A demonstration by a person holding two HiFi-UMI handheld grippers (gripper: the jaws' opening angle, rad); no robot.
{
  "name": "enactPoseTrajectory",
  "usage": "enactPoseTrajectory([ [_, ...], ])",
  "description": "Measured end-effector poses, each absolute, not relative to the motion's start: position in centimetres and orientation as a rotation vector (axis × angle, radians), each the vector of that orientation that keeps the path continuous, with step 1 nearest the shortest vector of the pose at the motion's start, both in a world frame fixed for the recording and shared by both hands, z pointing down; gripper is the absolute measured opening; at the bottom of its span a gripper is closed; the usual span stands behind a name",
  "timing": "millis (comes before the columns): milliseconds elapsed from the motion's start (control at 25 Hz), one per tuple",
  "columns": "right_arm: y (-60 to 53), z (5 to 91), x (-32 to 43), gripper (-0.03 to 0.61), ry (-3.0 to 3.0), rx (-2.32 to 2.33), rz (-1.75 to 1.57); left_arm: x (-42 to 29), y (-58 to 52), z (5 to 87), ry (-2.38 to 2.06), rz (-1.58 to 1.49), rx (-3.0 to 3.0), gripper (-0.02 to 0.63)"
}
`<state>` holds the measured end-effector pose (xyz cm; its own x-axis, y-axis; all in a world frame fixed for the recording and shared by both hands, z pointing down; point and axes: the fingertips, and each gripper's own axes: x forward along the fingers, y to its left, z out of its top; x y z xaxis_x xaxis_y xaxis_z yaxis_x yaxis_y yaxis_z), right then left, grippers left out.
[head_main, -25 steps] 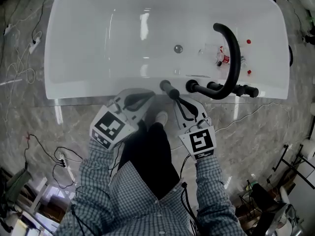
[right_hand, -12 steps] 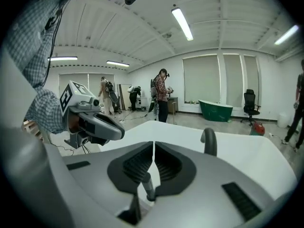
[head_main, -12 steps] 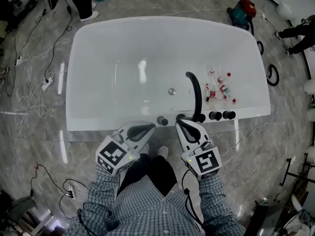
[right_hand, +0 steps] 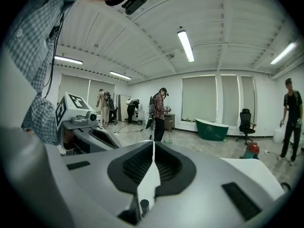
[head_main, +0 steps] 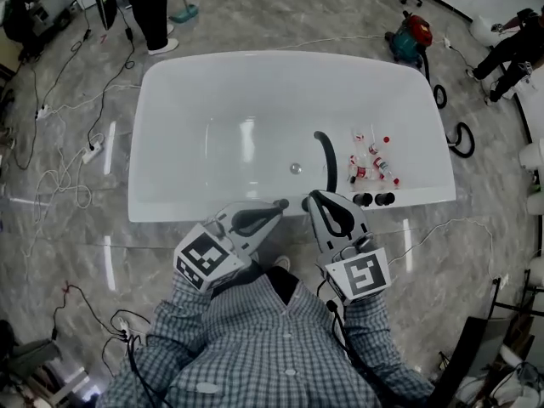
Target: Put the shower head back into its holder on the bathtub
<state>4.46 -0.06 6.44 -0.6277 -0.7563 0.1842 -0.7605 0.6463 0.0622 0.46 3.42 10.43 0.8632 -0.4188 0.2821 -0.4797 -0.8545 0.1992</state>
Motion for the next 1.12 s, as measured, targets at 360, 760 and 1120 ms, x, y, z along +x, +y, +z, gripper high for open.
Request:
enactPoseTrajectory([
  [360, 0.7, 5.6, 4.0, 0.022, -2.668, 1.250, 0.084, 0.1, 3.3, 8.7, -0.722, 0.329, 2.803, 0.011],
  [760, 0.8, 5.9, 4.3, 0.021, -2.635, 1.217, 0.019, 0.4, 2.9, 9.2, -0.713, 0.346, 2.813, 0.011],
  [1120, 0.6, 6.1, 4.8, 0.020, -2.631, 1.258, 0.070, -0.3, 3.1, 8.8, -0.719, 0.317, 2.804, 0.011],
])
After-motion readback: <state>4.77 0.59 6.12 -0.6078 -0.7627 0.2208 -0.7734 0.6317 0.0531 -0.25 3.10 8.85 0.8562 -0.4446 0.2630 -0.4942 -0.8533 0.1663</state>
